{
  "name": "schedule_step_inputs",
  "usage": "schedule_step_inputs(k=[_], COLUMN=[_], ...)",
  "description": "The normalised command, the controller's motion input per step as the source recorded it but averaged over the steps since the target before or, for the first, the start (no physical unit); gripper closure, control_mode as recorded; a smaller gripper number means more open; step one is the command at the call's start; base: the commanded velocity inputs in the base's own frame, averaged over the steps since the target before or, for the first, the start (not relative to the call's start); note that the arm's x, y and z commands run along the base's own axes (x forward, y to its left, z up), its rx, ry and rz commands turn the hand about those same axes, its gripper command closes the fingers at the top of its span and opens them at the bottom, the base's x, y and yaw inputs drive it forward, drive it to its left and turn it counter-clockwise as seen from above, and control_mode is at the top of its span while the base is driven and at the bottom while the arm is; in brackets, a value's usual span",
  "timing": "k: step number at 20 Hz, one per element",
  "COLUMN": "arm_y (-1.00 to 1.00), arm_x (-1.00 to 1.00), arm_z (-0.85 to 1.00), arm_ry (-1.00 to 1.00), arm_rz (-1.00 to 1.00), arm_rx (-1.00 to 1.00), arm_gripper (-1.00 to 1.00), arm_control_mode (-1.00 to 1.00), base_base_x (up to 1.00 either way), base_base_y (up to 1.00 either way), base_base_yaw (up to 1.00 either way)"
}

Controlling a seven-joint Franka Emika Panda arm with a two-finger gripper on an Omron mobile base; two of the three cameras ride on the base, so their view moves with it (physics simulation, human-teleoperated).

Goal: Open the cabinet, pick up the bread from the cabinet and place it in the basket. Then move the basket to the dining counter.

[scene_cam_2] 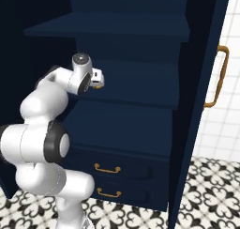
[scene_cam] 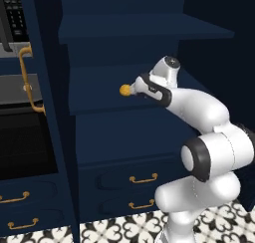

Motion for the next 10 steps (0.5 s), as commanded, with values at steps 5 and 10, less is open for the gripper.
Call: schedule_step_inputs(k=[5, 10], arm_y=[0.03, 0.07], arm_x=[0.27, 0.38], arm_z=[-0.05, -0.12], arm_ry=[-0.03, 0.00], arm_rz=[0.00, 0.00], arm_rx=[0.00, 0.00], arm_gripper=[-1.00, -1.00], arm_control_mode=[-1.00, -1.00], base_base_x=[0.00, 0.00], base_base_y=[0.00, 0.00], base_base_yaw=[0.00, 0.00])
